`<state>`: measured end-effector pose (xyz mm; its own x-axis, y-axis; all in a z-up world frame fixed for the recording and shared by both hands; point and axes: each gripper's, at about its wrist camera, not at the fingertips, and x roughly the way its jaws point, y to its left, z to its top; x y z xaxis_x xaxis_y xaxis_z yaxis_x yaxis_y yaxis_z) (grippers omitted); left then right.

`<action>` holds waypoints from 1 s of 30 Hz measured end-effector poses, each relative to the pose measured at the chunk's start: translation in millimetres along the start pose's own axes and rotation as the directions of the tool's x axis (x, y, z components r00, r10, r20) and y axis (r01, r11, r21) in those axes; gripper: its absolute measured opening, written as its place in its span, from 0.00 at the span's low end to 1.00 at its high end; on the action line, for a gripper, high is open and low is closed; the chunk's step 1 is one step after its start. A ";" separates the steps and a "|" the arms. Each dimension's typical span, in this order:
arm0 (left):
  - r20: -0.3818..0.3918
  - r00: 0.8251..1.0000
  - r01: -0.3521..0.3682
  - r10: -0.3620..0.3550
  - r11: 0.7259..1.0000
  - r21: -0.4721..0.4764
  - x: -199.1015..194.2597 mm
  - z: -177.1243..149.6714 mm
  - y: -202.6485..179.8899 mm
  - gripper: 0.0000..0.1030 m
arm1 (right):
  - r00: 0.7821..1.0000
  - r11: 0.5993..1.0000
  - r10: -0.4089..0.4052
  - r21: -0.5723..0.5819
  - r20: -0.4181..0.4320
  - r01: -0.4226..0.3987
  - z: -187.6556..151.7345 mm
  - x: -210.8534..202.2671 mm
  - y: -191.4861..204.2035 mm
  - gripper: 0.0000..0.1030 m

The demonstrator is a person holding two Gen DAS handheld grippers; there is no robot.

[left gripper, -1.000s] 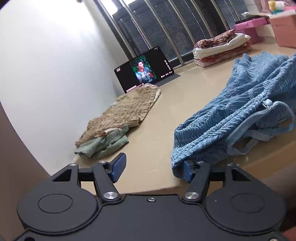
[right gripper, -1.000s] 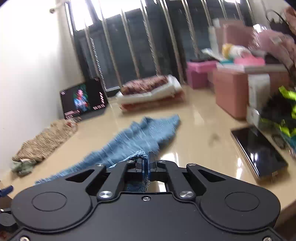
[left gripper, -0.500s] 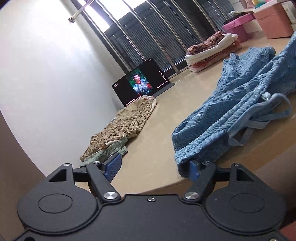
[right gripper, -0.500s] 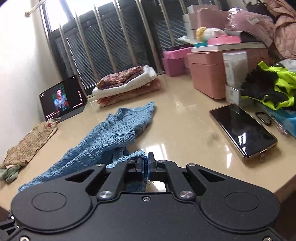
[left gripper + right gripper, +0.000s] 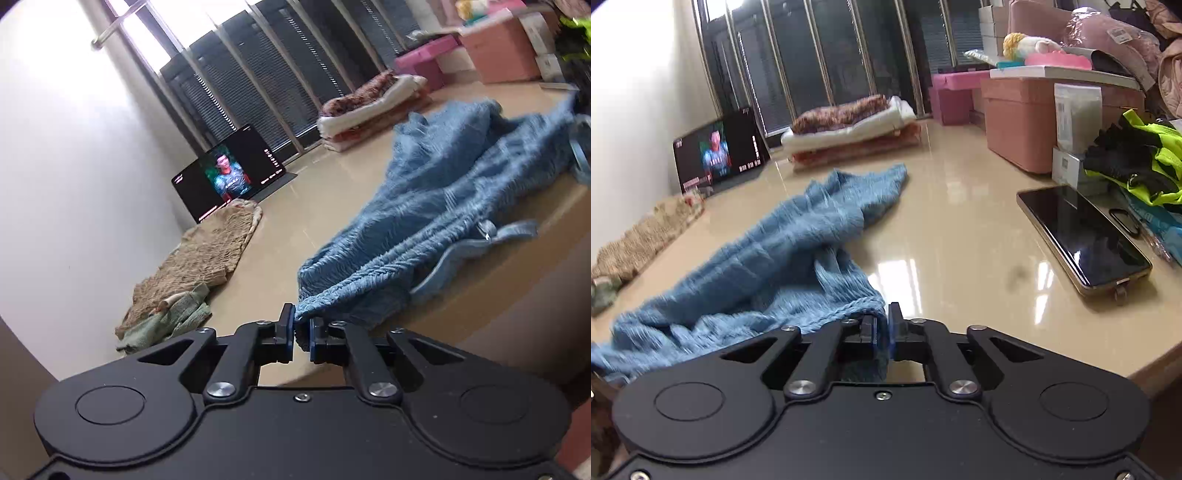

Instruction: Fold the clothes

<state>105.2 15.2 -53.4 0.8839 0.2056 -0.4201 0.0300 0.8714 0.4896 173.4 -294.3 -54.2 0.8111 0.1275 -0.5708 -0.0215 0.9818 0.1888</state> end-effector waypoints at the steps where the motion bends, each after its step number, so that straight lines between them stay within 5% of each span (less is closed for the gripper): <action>1: -0.008 1.000 0.016 -0.017 0.999 -0.038 1.2 1.6 5.8 0.08 | 1.000 1.000 -0.012 -0.009 0.002 0.012 -2.3 0.1 0.1 0.09; 5: -0.029 0.997 0.060 -0.065 0.986 -0.156 5.4 7.2 25.7 0.08 | 1.000 0.999 -0.023 -0.045 0.008 0.023 -7.9 0.0 4.0 0.13; 13: -0.064 0.994 0.076 -0.093 0.970 -0.229 16.8 14.2 49.5 0.08 | 0.999 0.998 -0.007 -0.066 -0.033 0.004 -1.5 4.1 1.3 0.17; 21: -0.115 0.983 0.100 -0.140 0.948 -0.301 30.7 4.7 56.5 0.08 | 1.000 0.996 0.025 -0.089 -0.014 -0.026 -5.6 5.7 0.5 0.05; 30: -0.063 0.991 0.098 -0.122 0.948 -0.303 18.8 8.1 61.8 0.07 | 0.996 0.996 0.082 -0.029 0.020 -0.081 -3.6 -3.2 -8.1 0.05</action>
<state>127.4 69.3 -24.9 0.8425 0.1252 -0.5239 -0.0265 0.9811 0.1918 168.9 -302.2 -56.8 0.8183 0.2048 -0.5371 -0.1046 0.9718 0.2112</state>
